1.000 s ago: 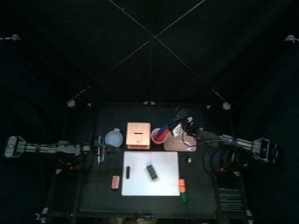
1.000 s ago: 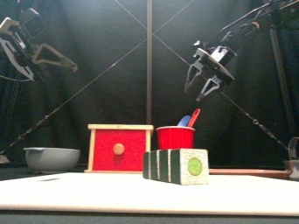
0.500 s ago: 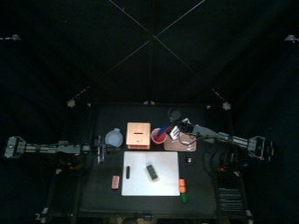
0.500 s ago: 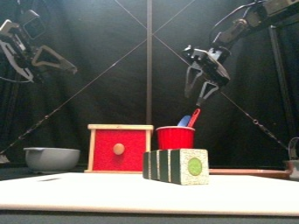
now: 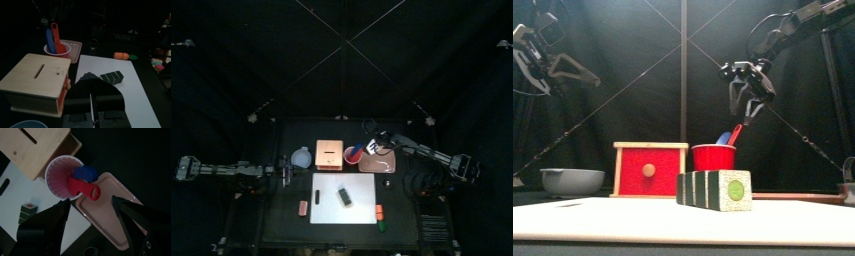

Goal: Place sushi on board then cut the sushi with the knife then place the pieces on the plate
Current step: Pick knife at handle with right hand

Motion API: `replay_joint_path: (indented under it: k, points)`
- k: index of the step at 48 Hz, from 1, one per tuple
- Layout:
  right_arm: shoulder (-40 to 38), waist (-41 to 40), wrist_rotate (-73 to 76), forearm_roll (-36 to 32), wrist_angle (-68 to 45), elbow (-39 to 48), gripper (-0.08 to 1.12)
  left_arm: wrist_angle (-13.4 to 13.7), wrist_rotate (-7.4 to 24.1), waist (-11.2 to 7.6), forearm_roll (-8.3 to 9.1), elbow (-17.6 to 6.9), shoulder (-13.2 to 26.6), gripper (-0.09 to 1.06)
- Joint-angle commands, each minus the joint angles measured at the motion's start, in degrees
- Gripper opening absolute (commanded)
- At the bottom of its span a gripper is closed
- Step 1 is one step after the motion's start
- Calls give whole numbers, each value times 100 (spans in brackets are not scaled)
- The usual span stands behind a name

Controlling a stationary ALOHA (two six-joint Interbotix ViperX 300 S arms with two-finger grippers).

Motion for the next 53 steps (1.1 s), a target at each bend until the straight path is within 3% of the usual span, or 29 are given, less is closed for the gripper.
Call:
replay_joint_path:
  k: [1,53]
  points:
    - [167,-70,-202,105,334,-492,96,-35,0,18,0,-62,18,-3]
    - [1925,-290,-1037,589,2452,-2171,96,-35,-9,26,-9,44,18,-3]
